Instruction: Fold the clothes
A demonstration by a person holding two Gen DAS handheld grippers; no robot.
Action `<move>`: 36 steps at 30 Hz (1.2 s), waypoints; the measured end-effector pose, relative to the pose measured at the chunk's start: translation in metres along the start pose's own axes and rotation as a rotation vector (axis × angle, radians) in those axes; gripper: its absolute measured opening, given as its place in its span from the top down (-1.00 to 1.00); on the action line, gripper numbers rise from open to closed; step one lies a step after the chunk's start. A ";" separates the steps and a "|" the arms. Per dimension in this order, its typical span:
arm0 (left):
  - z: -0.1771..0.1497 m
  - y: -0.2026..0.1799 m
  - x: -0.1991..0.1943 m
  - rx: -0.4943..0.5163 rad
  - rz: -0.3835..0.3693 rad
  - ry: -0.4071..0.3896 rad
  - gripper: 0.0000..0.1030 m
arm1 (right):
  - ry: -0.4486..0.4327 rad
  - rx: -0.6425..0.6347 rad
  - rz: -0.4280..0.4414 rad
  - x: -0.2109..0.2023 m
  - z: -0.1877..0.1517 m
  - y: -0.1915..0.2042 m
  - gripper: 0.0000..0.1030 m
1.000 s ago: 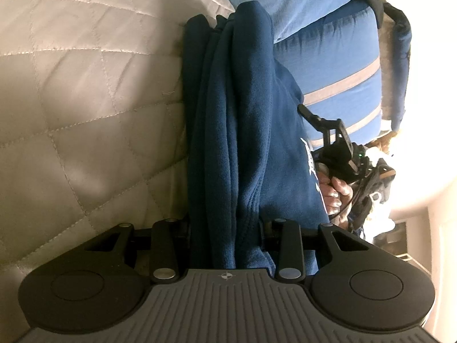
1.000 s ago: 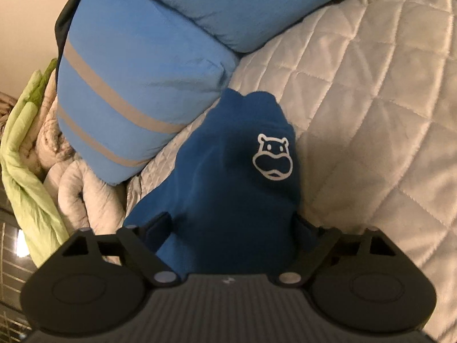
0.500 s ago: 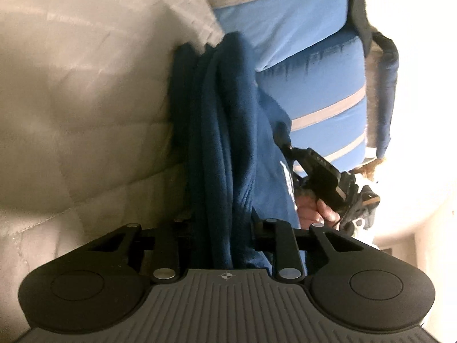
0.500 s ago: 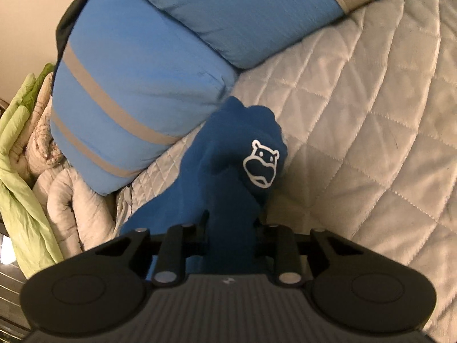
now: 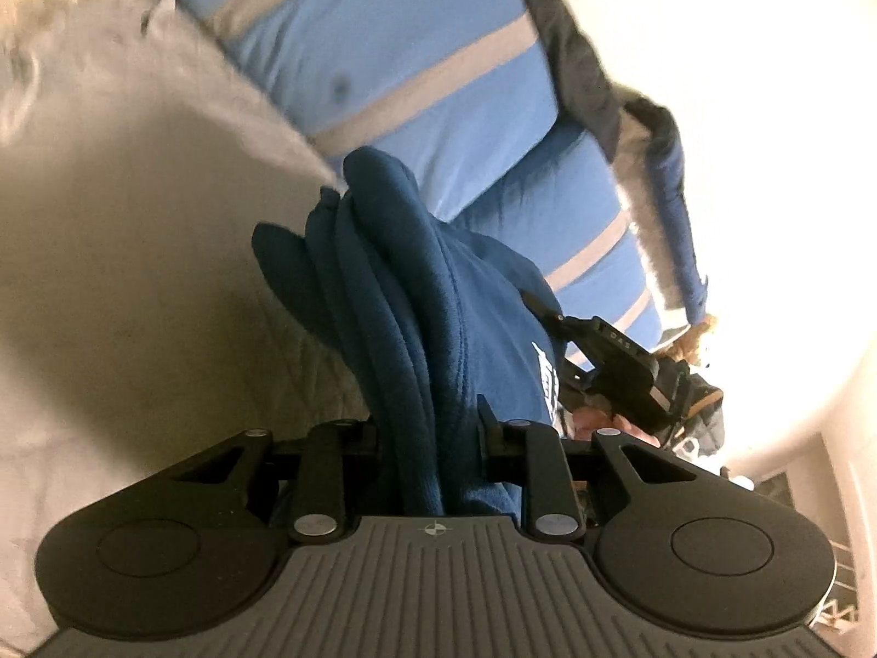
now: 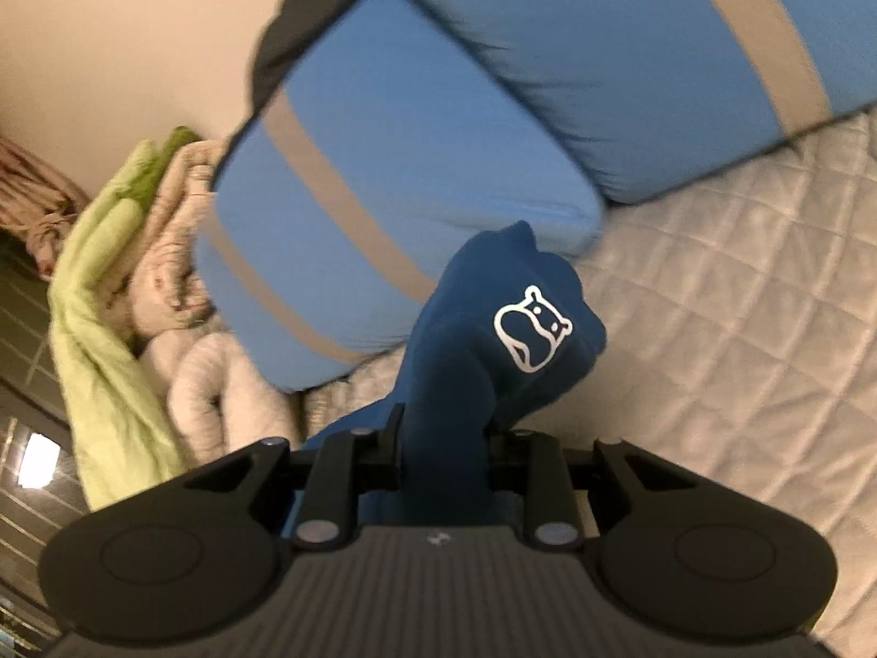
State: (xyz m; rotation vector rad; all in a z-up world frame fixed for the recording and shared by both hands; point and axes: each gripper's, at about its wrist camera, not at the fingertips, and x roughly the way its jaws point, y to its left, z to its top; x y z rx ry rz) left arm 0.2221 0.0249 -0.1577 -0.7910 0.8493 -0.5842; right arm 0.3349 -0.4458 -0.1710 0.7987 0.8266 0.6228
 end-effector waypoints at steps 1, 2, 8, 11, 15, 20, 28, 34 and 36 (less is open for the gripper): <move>0.006 -0.004 -0.010 0.011 0.004 -0.021 0.49 | -0.003 -0.012 0.017 0.002 0.001 0.012 0.52; 0.013 -0.008 -0.020 0.022 0.007 -0.045 0.49 | -0.005 -0.023 0.033 0.005 0.003 0.025 0.53; 0.061 -0.025 -0.059 0.145 0.193 -0.275 -0.03 | -0.065 -0.169 0.047 0.045 0.028 0.117 0.48; 0.072 -0.027 -0.050 0.196 0.517 -0.407 -0.42 | -0.115 -0.279 -0.039 0.072 0.035 0.158 -0.61; 0.050 -0.031 -0.037 0.335 0.620 -0.406 -0.43 | -0.142 -0.441 -0.260 0.090 0.018 0.179 -0.98; 0.014 -0.039 -0.028 0.393 0.626 -0.378 -0.44 | -0.100 -0.592 -0.359 0.062 -0.006 0.161 -0.98; -0.009 -0.068 -0.040 0.480 0.570 -0.337 -0.44 | -0.030 -0.833 -0.518 0.018 -0.046 0.133 -0.98; -0.020 -0.096 -0.063 0.527 0.508 -0.312 -0.44 | -0.120 -0.804 -0.550 -0.084 -0.036 0.110 -0.99; -0.023 -0.105 -0.073 0.546 0.494 -0.309 -0.44 | -0.164 -0.785 -0.586 -0.120 -0.032 0.102 -0.99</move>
